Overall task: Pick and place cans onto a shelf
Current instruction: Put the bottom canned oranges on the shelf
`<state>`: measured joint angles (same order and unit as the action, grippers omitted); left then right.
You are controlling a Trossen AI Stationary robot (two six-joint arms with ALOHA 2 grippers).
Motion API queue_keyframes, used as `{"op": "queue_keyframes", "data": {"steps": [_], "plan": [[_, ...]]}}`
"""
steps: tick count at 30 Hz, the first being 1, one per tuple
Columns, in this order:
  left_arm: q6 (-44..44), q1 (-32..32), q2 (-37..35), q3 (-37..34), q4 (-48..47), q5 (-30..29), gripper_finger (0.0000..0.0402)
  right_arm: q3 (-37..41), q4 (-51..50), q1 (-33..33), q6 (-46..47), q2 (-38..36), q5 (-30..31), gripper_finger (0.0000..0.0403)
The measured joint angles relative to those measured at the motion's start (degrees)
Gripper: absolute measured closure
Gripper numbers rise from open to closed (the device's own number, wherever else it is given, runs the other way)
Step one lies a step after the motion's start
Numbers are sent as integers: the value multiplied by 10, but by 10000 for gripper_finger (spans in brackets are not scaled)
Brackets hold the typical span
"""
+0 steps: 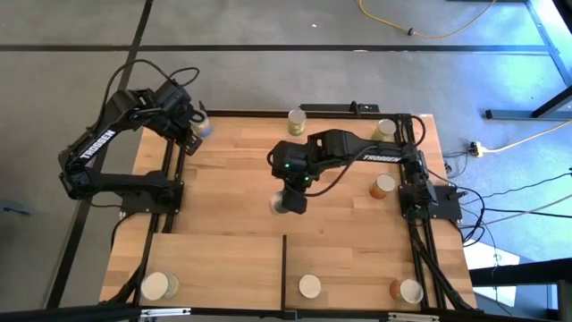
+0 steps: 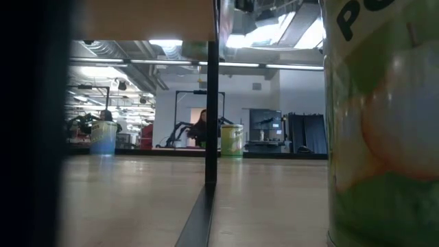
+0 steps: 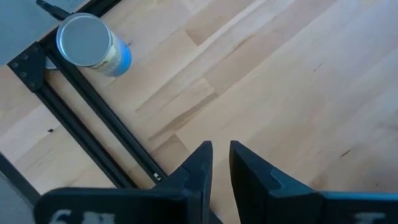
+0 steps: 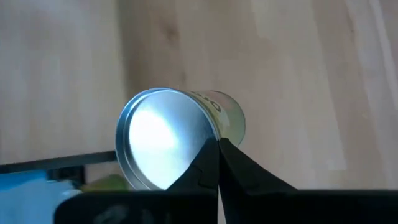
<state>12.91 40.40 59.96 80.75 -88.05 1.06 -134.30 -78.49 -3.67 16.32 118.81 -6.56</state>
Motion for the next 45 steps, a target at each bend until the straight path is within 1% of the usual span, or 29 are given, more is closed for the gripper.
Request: {"op": "queue_keyframes", "data": {"steps": [3, 9, 12, 15, 17, 19, 20, 24, 26, 28, 32, 34, 36, 41, 45], "plan": [[0, 0, 0, 0, 0, 0, 353, 3, -13, 2, -6, 12, 12, 403], [0, -1, 0, 0, 0, 0, 353, 3, -13, 27, -49, 50, 7, 403], [0, -6, 0, 0, 0, 0, 353, 3, -4, 42, -78, 68, -14, 403], [0, -12, 0, 0, 0, 0, 353, 3, 10, 51, -79, 77, -20, 403], [-1, -16, 0, 0, 0, 1, 353, 3, 19, 55, -76, 79, -3, 403], [-10, -25, 0, 0, 2, 1, 353, 3, 35, 57, -74, 79, 32, 403], [-31, -30, 0, 0, 4, 1, 353, 3, 41, 58, -74, 79, 42, 403], [-176, -65, 0, 0, 8, 12, 353, 3, 73, 63, -60, 79, 72, 403], [-224, -84, 0, 0, 20, 38, 353, 3, 88, 66, -60, 79, 88, 403], [-278, -103, 0, 0, 46, 77, 353, 3, 103, 69, -61, 79, 95, 403], [-438, -152, 0, 0, 87, 153, 353, 3, 125, 76, -65, 79, 97, 403], [-512, -181, 0, 0, 97, 165, 353, 3, 136, 78, -76, 79, 100, 403], [-564, -210, 0, 0, 114, 147, 353, 3, 142, 81, -77, 79, 100, 403], [-655, -280, 5, 0, 171, 61, 353, 3, 145, 87, -91, 79, 100, 403], [-691, -317, 24, 0, 183, 35, 356, 3, 146, 89, -91, 79, 100, 403]]}}
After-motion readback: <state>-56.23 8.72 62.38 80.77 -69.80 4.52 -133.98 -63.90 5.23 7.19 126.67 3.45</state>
